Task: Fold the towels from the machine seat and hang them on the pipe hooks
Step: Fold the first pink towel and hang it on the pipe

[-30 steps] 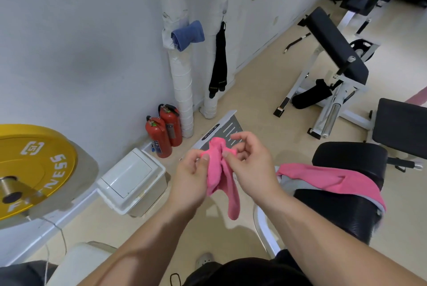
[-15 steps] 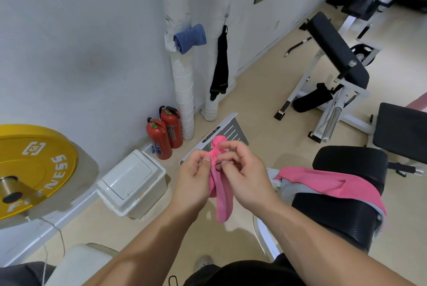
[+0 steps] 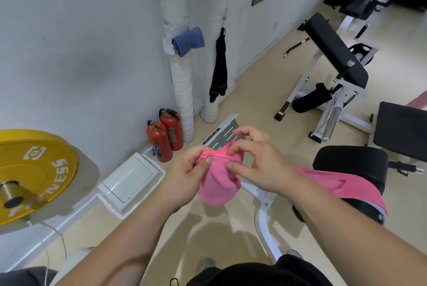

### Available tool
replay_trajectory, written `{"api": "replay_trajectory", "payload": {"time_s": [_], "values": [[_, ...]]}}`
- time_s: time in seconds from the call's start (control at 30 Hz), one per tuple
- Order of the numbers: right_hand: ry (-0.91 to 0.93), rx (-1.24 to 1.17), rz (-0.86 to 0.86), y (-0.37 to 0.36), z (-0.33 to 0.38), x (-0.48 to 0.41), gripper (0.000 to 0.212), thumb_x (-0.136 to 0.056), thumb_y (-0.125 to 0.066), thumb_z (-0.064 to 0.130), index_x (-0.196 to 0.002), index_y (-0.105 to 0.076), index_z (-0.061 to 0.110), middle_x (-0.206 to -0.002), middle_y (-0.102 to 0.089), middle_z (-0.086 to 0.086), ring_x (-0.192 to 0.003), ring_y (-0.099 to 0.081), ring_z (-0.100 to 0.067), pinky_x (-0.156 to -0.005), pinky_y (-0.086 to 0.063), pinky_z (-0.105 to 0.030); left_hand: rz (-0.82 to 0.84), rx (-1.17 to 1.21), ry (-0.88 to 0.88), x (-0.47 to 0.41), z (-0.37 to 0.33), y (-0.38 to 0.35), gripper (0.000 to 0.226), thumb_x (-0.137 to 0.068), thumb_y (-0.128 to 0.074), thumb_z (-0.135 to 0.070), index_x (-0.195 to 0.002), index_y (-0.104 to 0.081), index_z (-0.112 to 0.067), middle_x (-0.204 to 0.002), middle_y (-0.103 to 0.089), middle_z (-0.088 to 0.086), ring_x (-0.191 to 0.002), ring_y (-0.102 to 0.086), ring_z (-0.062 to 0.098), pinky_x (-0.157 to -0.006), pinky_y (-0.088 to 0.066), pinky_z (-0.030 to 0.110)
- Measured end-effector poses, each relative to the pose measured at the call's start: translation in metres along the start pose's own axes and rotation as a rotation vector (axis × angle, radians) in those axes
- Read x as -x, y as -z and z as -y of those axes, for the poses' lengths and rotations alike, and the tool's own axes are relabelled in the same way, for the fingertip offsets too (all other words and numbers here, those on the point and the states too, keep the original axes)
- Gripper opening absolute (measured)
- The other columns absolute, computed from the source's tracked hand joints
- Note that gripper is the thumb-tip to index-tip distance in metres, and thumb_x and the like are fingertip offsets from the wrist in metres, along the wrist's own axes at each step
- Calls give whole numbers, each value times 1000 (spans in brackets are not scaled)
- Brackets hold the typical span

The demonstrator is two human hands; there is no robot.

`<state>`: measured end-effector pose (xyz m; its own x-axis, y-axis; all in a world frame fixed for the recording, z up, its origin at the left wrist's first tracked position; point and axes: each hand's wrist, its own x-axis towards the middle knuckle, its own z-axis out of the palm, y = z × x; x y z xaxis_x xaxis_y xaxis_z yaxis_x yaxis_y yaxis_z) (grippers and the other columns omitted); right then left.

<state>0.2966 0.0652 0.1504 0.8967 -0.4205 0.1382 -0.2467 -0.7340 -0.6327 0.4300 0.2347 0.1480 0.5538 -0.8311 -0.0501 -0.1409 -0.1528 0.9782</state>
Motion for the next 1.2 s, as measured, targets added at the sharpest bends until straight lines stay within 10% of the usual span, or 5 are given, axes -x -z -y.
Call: {"api": "replay_trajectory", "payload": {"time_s": [0.17, 0.37, 0.63, 0.93, 1.2], "values": [[11, 140, 265, 24, -9, -12, 27, -83, -76, 47, -88, -70, 22, -133, -54, 1, -124, -46, -17, -105, -36, -31, 27, -43, -65, -8, -6, 15, 30, -103, -50, -9, -94, -70, -29, -79, -67, -16, -71, -58, 1, -65, -46, 17], [-87, -324, 155, 49, -3, -16, 22, -87, -78, 16, -77, -59, 11, -76, -61, 0, -70, -57, -13, -66, -50, -32, 11, -20, -13, -26, -4, 26, 23, -103, -51, -16, -93, -70, -26, -76, -65, -11, -71, -58, 9, -71, -48, 29], [-160, -846, -29, 55, 11, -16, 35, -97, -57, -7, -114, -41, 20, -65, -63, -2, -56, -54, -18, -50, -44, -24, 113, 261, 63, -43, -36, 25, 38, -94, -43, 17, -108, -61, -14, -62, -58, -11, -46, -44, 4, -46, -37, 15], [-91, -819, -69, 51, 12, -16, 27, -91, -60, 3, -97, -50, 28, -85, -59, -17, -72, -46, -24, -67, -38, -43, 657, -138, -42, -75, -89, 24, 41, -91, -59, 10, -117, -59, -23, -111, -67, 8, -89, -63, 19, -72, -51, 29], [-163, -806, -15, 57, -3, 3, 46, -86, -61, -15, -74, -81, 24, -81, -75, -5, -80, -64, -13, -76, -51, -27, 535, -352, -70, -91, -92, 9, 51, -71, -48, -7, -94, -81, -38, -99, -74, 16, -77, -58, 39, -66, -43, 52]]}}
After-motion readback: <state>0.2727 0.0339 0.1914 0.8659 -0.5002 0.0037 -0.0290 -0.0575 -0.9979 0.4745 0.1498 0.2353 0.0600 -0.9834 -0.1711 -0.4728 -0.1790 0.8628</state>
